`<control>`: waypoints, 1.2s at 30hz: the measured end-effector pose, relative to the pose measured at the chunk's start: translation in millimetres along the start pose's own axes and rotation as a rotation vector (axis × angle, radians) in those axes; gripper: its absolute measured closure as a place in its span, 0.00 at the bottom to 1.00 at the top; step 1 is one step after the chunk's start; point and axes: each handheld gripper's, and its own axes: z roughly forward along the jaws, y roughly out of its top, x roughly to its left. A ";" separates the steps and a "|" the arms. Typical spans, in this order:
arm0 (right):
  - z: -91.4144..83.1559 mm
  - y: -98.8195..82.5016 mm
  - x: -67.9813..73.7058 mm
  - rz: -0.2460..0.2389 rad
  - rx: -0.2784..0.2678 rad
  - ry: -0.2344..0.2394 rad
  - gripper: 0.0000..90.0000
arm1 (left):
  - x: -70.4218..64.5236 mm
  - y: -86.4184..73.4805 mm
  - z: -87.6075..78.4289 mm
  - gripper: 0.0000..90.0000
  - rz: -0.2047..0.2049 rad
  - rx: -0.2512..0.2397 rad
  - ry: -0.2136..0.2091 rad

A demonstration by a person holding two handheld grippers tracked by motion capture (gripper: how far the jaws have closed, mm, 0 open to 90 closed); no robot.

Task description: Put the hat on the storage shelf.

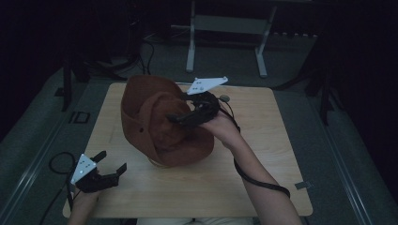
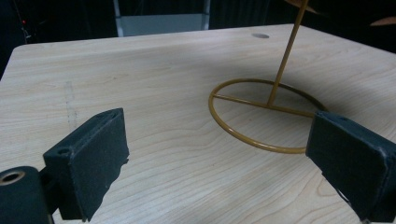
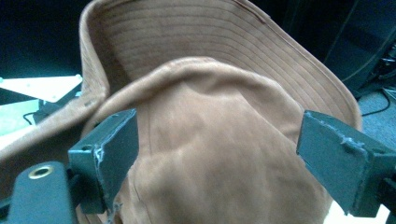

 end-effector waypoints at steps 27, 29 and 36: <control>-73.1 -96.0 -29.6 0.082 -0.007 -0.167 0.15 | -1.7 -2.2 1.1 0.07 0.021 0.008 -0.011; -76.5 -103.1 -31.3 0.091 -0.005 -0.174 0.15 | -1.7 -2.4 0.9 0.07 0.023 0.008 -0.012; -92.0 -137.2 -37.5 0.131 -0.023 -0.203 0.15 | -0.2 -3.9 1.0 0.07 0.018 0.009 -0.013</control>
